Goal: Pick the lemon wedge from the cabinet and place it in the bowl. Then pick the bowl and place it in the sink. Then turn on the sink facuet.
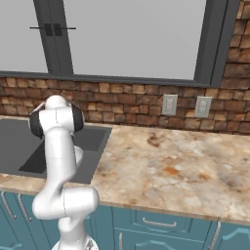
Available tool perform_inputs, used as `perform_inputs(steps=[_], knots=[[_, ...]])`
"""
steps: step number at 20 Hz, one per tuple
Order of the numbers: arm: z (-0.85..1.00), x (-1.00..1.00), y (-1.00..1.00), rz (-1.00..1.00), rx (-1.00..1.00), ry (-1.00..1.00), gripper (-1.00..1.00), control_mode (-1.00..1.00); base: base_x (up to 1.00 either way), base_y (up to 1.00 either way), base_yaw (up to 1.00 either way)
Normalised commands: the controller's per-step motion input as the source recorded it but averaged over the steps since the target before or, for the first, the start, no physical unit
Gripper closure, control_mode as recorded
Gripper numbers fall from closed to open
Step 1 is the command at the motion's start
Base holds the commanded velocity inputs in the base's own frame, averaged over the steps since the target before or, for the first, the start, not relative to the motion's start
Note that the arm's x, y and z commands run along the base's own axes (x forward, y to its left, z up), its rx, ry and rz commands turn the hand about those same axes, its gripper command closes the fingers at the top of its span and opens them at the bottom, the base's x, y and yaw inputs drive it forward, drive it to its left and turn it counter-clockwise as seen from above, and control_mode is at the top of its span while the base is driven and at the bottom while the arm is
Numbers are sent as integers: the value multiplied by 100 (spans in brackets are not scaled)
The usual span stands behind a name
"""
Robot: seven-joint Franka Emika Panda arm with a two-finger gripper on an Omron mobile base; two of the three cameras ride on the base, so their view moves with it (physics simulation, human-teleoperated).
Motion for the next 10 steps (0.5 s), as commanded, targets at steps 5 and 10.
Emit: perform_inputs(steps=[5, 10], knots=[[-27, 25, 15, 0, 15, -16, -100, -100, 0, 0, 0], [-6, 23, 36, 0, 16, -5, -100, -100, 0, 0, 0]])
